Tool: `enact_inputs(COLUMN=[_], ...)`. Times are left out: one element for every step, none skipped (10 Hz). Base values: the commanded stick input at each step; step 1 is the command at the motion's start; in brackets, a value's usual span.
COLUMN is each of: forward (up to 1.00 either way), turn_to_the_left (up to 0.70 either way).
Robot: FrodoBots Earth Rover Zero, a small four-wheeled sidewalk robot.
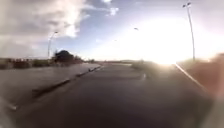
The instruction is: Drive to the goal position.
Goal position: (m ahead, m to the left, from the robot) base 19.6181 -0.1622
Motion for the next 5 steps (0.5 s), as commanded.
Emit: enact_inputs(forward=[0.7,0.7,0.7,0.7,0.7], turn_to_the_left=[0.0,0.0,0.0,0.0,0.0])
